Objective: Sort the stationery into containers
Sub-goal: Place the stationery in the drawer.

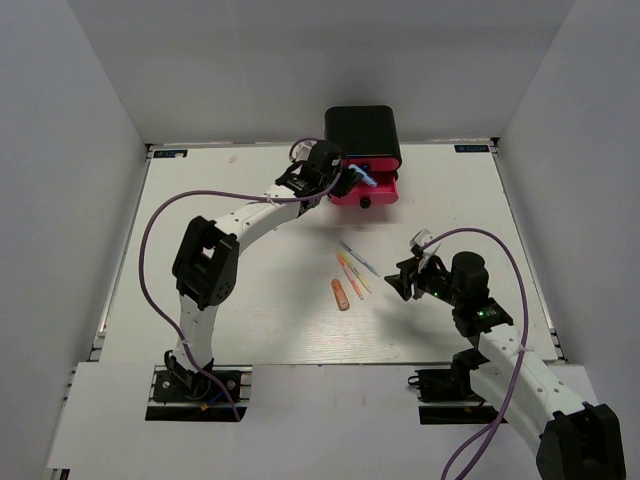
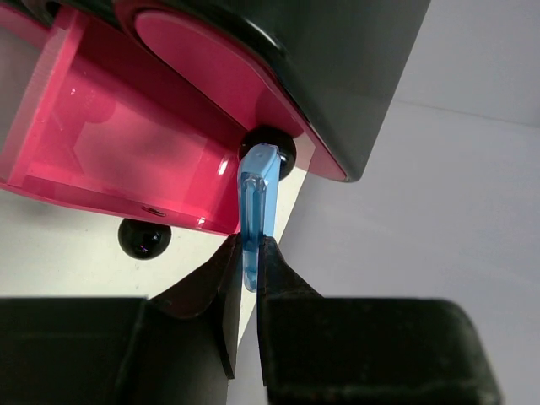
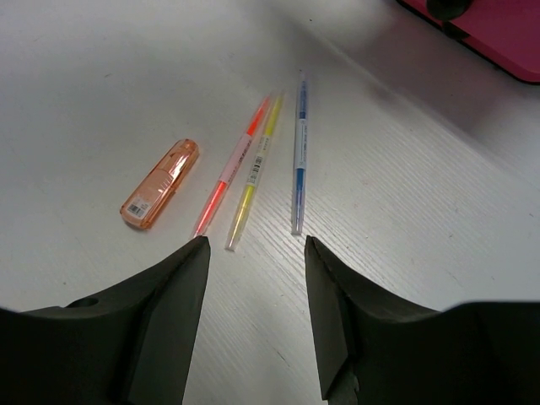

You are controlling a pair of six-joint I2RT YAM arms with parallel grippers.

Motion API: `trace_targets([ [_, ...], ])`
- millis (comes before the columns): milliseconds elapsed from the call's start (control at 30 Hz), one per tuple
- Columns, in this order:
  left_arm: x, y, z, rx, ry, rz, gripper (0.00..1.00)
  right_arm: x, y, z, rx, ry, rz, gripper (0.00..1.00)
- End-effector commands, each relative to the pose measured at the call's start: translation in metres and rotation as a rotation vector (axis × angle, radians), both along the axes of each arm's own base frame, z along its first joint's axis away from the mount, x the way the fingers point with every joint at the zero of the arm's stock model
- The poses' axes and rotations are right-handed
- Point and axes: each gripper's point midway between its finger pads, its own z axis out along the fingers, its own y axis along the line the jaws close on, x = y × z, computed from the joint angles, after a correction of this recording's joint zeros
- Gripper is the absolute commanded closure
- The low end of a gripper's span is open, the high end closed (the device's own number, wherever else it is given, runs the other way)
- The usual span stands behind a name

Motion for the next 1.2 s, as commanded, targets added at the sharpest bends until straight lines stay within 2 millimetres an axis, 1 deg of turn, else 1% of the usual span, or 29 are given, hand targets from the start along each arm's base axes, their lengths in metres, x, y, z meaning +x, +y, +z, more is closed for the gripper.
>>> trace_targets([
  [0,0.007,0.015,0.007,-0.014,0.013,0.071,0.88,0.005,-0.002,0.005,-0.003,-0.032,-0.014,0.45],
  [33,0.008,0.014,0.001,-0.014,0.025,0.076,0.88,0.005,-0.002,0.004,-0.002,-0.029,-0.013,0.44],
  [100,0.009,0.013,-0.002,-0.018,0.037,0.082,0.88,0.004,-0.002,0.004,-0.003,-0.030,-0.011,0.44],
  [133,0.010,0.012,-0.010,-0.009,0.048,0.082,0.88,0.005,-0.003,0.004,-0.003,-0.031,-0.019,0.44],
  [167,0.012,0.011,-0.002,-0.017,0.037,0.082,0.88,0.004,-0.002,0.004,-0.006,-0.030,-0.013,0.42],
  [200,0.012,0.011,-0.011,-0.010,0.059,0.087,0.87,0.005,-0.003,0.003,-0.007,-0.025,-0.020,0.42],
  [267,0.014,0.009,-0.006,-0.013,0.055,0.087,0.83,0.005,-0.003,0.005,-0.006,-0.032,-0.018,0.42],
  [300,0.014,0.009,-0.006,-0.013,0.055,0.087,0.81,0.005,-0.003,0.004,-0.007,-0.033,-0.017,0.41],
  [333,0.015,0.009,-0.012,-0.007,0.062,0.087,0.78,0.006,-0.003,0.005,-0.007,-0.034,-0.021,0.41],
  [367,0.015,0.007,-0.007,-0.016,0.058,0.080,0.76,0.006,-0.003,0.004,-0.007,-0.031,-0.023,0.41],
  [400,0.014,0.008,-0.009,-0.011,0.065,0.080,0.68,0.006,-0.004,0.004,-0.008,-0.030,-0.026,0.39],
  [433,0.015,0.007,-0.005,-0.016,0.058,0.079,0.63,0.006,-0.004,0.004,-0.008,-0.034,-0.024,0.38],
  [500,0.015,0.006,-0.008,-0.011,0.066,0.080,0.56,0.007,-0.005,0.005,-0.006,-0.036,-0.030,0.36],
  [533,0.015,0.006,-0.008,-0.011,0.066,0.080,0.50,0.006,-0.003,0.004,-0.008,-0.033,-0.024,0.36],
  [600,0.015,0.006,-0.008,-0.011,0.066,0.080,0.44,0.006,-0.003,0.004,-0.007,-0.031,-0.023,0.36],
  [667,0.014,0.005,-0.008,-0.014,0.069,0.072,0.43,0.006,-0.003,0.004,-0.008,-0.031,-0.019,0.35],
  [733,0.013,0.006,0.004,-0.027,0.053,0.071,0.43,0.006,-0.001,0.006,-0.006,-0.034,-0.010,0.35],
  [800,0.013,0.004,0.006,-0.036,0.049,0.063,0.43,0.005,0.001,0.006,-0.007,-0.036,0.007,0.35],
  [867,0.012,0.003,0.026,-0.053,0.010,0.045,0.43,0.004,0.003,0.005,-0.015,-0.041,0.035,0.35],
  [900,0.012,0.003,0.026,-0.054,0.010,0.045,0.43,0.002,0.007,0.010,-0.019,-0.062,0.072,0.36],
  [933,0.011,0.003,0.037,-0.046,-0.023,0.030,0.45,-0.001,0.010,0.007,-0.030,-0.067,0.111,0.39],
  [967,0.010,0.004,0.042,-0.041,-0.037,0.023,0.48,-0.002,0.013,0.006,-0.035,-0.068,0.138,0.42],
  [1000,0.007,0.007,0.057,-0.046,-0.065,0.016,0.53,-0.003,0.017,0.006,-0.038,-0.065,0.175,0.46],
  [1033,0.004,0.009,0.062,-0.024,-0.087,0.000,0.62,-0.015,0.028,0.010,-0.035,-0.108,0.300,0.50],
  [1067,-0.001,0.013,0.059,-0.007,-0.091,-0.009,0.80,-0.018,0.032,0.011,-0.030,-0.110,0.340,0.63],
  [1100,-0.008,0.021,0.078,-0.005,-0.127,-0.006,0.86,-0.025,0.041,0.005,-0.011,-0.072,0.414,0.70],
  [1133,-0.012,0.027,0.083,0.011,-0.143,-0.005,0.92,-0.025,0.043,0.003,-0.024,-0.078,0.440,0.76],
  [1167,-0.020,0.037,0.071,0.068,-0.140,-0.014,0.94,-0.023,0.048,0.009,-0.022,-0.082,0.459,0.82],
])
